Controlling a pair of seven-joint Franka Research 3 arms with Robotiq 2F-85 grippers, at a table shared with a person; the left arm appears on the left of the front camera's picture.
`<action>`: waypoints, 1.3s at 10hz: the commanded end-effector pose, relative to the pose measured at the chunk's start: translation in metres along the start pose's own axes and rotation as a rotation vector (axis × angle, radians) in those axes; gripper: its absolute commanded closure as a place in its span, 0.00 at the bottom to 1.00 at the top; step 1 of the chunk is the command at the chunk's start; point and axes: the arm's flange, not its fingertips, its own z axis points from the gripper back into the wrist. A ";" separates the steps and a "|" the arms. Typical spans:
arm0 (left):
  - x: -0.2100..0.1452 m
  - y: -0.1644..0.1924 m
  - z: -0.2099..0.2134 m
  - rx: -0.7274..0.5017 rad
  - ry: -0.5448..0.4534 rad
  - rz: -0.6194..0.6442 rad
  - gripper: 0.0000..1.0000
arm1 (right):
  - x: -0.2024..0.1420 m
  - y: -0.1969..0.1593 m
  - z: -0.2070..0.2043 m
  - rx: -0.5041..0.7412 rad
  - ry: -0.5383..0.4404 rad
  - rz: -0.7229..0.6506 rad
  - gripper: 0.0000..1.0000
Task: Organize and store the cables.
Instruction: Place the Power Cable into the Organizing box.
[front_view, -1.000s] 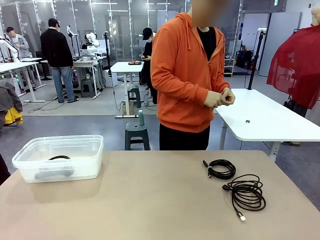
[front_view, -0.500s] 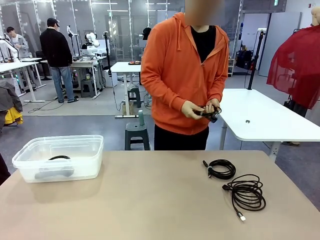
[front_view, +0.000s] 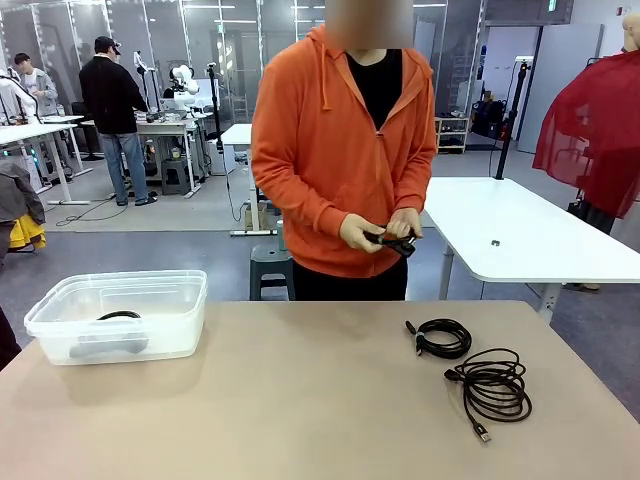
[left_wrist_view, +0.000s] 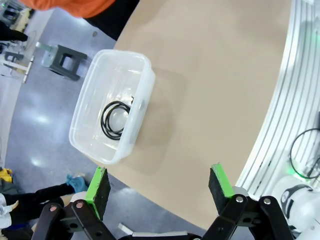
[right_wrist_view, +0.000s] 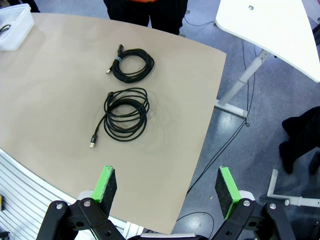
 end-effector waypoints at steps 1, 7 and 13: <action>0.000 -0.001 -0.001 -0.031 -0.049 -0.009 0.00 | -0.003 0.000 -0.002 0.005 0.000 -0.002 0.00; 0.006 -0.002 -0.005 -0.051 -0.061 -0.021 0.00 | -0.003 0.000 -0.002 0.005 0.000 -0.002 0.00; 0.006 -0.002 -0.005 -0.051 -0.061 -0.021 0.00 | -0.003 0.000 -0.002 0.005 0.000 -0.002 0.00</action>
